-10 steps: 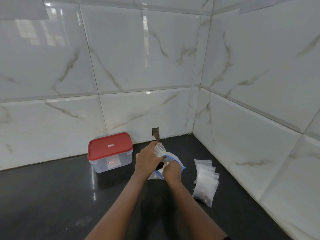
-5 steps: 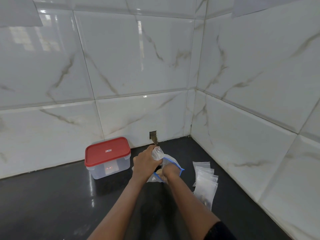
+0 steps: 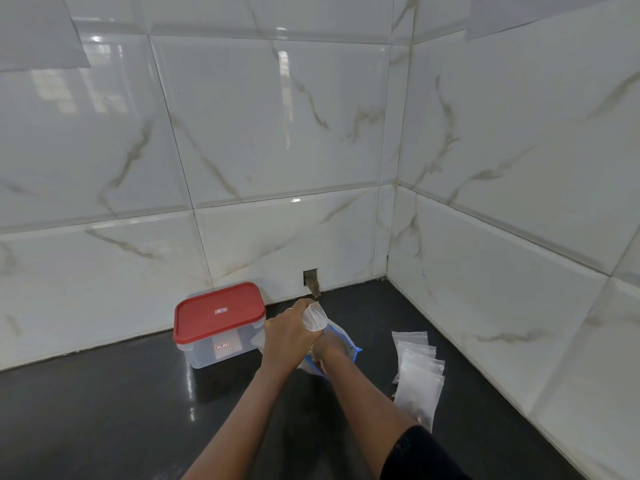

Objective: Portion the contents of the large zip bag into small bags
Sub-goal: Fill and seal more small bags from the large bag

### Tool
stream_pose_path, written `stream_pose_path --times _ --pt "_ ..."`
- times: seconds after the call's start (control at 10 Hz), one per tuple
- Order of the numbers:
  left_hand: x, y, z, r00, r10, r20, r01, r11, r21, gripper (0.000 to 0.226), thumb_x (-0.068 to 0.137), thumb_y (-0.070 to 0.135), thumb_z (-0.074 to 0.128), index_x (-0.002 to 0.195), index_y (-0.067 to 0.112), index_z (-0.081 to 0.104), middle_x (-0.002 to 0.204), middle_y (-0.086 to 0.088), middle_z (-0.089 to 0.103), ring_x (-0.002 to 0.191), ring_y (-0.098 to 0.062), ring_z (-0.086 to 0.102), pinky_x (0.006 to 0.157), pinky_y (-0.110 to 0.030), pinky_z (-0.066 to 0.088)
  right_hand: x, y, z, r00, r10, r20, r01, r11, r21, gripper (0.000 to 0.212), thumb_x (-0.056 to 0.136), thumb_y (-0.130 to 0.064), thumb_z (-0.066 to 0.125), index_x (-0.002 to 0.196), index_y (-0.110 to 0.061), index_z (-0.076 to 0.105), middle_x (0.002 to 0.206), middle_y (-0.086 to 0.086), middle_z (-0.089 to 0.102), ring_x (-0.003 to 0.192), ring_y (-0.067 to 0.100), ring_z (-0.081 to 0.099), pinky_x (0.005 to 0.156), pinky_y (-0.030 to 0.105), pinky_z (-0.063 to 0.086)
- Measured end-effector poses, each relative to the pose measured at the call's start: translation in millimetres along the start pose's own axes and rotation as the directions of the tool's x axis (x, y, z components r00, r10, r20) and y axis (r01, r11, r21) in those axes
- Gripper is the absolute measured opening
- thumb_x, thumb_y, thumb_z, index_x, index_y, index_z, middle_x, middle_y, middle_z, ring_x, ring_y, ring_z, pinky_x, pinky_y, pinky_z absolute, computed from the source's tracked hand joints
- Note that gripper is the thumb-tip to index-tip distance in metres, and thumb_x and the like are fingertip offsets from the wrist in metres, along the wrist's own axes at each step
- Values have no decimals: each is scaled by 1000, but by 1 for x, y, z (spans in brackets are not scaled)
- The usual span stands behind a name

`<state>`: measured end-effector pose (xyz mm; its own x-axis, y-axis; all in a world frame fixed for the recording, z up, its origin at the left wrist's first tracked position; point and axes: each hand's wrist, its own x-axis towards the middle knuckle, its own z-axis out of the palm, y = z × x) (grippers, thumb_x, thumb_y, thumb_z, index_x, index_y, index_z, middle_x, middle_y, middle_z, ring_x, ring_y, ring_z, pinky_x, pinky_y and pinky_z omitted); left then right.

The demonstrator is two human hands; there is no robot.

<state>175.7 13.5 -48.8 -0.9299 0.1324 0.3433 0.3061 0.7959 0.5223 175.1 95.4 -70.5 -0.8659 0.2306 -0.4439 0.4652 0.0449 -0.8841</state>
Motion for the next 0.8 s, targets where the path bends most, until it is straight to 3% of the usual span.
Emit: stream_pose_path --times 0.1,0.2,0.3,0.4,0.5,0.6,0.7,0.8 --pt "0 -3 -2 1000 -1 1 1 998 67 52 83 39 64 129 22 47 119 -1 62 107 -17 58 97 -33 44 -5 -4 0 998 61 2 -61 992 -112 28 98 -16 43 123 -12 54 89 3 55 79 12 54 53 17 46" --pt "-2 -8 -2 1000 -12 9 11 998 55 54 82 39 66 129 22 48 119 -1 62 108 -16 58 98 -32 42 0 -1 3 1000 11 -6 -12 958 -286 37 94 -18 50 131 -14 46 125 9 54 117 22 52 96 30 48" --pt "-4 -9 -2 1000 0 3 0 1000 25 55 78 39 69 127 24 50 116 0 63 104 -15 58 97 -32 43 3 -3 3 1000 1 -4 -2 933 -359 44 93 -23 52 135 -13 42 133 9 50 125 23 47 106 32 38" --pt "-4 -8 -1 1000 -26 17 25 999 48 55 80 37 68 129 25 48 119 0 61 107 -14 56 99 -29 40 6 0 7 1000 -24 3 24 961 -275 43 96 -22 48 136 -10 41 124 7 54 110 17 53 94 23 44" --pt "-2 -8 -1 1000 -3 -9 3 1000 28 52 78 36 68 126 26 51 114 0 64 103 -15 59 95 -33 44 8 0 14 998 42 48 -42 999 3 37 101 -9 35 136 0 42 78 -4 48 65 5 46 54 11 43" --pt "2 -8 -5 999 -19 -44 20 1000 21 49 79 36 67 124 23 52 109 -1 66 98 -18 61 90 -35 46 21 8 14 998 -49 -37 44 990 -133 24 99 -9 37 118 -12 53 74 -5 45 62 6 47 50 11 44" --pt "6 -5 -9 995 -66 -79 66 998 1 44 80 35 65 121 24 53 105 0 68 96 -19 62 88 -36 46 3 -3 5 993 -120 4 113 921 -374 19 100 -14 37 89 -18 52 70 -5 42 57 4 43 39 12 39" --pt "7 0 -10 994 -86 -62 86 996 -5 41 80 34 63 119 27 52 102 2 67 95 -19 61 88 -37 44 -4 -13 -3 993 -108 -45 76 888 -453 27 101 -16 34 106 -12 60 65 -3 39 53 5 38 36 16 30"
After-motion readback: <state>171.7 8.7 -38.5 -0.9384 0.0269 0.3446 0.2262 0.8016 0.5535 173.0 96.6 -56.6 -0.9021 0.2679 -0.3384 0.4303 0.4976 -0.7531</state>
